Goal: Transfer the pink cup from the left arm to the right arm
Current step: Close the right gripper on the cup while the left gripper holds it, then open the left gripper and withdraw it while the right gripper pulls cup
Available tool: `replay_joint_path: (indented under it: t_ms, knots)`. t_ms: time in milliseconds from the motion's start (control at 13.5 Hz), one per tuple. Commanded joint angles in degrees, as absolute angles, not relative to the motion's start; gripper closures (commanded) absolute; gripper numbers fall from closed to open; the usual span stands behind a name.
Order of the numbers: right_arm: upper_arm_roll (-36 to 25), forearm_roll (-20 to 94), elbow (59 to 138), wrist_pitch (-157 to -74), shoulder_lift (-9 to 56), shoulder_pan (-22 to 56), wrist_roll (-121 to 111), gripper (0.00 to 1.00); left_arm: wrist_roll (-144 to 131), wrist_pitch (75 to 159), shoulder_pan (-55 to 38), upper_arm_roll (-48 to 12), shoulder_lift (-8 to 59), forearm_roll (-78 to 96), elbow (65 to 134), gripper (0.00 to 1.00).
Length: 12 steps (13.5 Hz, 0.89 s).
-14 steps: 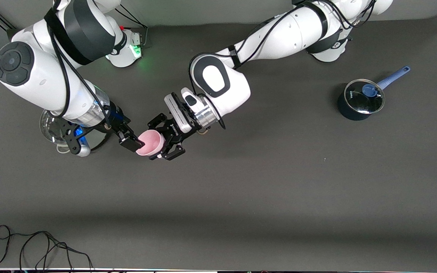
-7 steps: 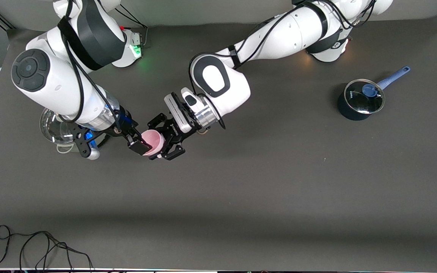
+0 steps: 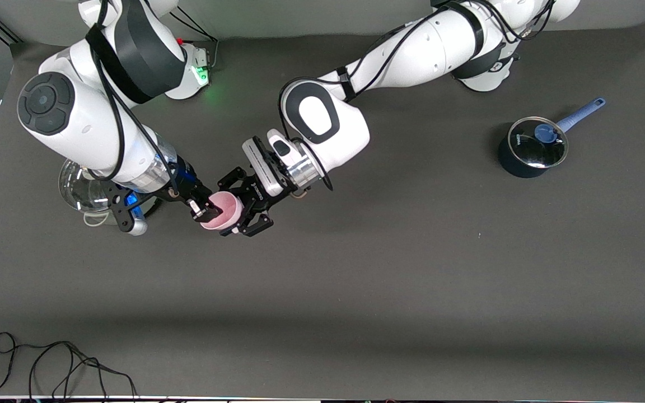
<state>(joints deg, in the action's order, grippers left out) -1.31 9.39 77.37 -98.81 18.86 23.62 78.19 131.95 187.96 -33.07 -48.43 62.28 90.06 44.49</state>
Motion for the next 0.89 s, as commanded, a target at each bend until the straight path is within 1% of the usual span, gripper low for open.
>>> replay_joint_path:
  t_ms: [0, 74, 148, 370, 444, 518, 592, 813]
  knots:
    - [-1.8, 10.3, 77.2, -98.7, 18.5, 24.1, 79.1, 0.84, 131.0, 189.1, -34.1, -47.4, 61.5, 90.4, 43.9, 1.00]
    - [-1.8, 10.1, 77.2, -98.7, 18.5, 24.2, 79.3, 0.94, 131.0, 189.1, -34.1, -47.4, 61.5, 90.4, 43.9, 1.00]
    - [-1.8, 10.1, 77.2, -98.7, 18.5, 24.2, 79.0, 1.00, 131.0, 189.1, -34.0, -47.4, 61.4, 90.4, 43.9, 1.00]
    - [-1.8, 9.8, 76.9, -98.7, 18.5, 24.1, 79.0, 1.00, 131.0, 189.1, -34.0, -47.3, 61.4, 90.4, 43.9, 1.00]
    - [-1.8, 9.8, 76.7, -98.7, 18.5, 24.1, 78.8, 1.00, 131.0, 189.1, -34.0, -46.9, 61.1, 90.0, 43.9, 0.95]
    - [-1.8, 9.3, 76.5, -98.8, 18.5, 24.1, 78.9, 1.00, 131.0, 188.9, -34.0, -44.8, 60.6, 88.0, 44.0, 0.17]
    - [-1.8, 8.1, 75.9, -98.8, 18.6, 24.0, 78.8, 1.00, 130.6, 188.8, -34.0, -44.4, 60.4, 87.3, 44.2, 0.00]
    - [-2.0, 5.2, 75.3, -99.0, 18.6, 23.6, 78.2, 1.00, 130.6, 188.7, -33.3, -43.7, 59.2, 86.8, 44.8, 0.00]
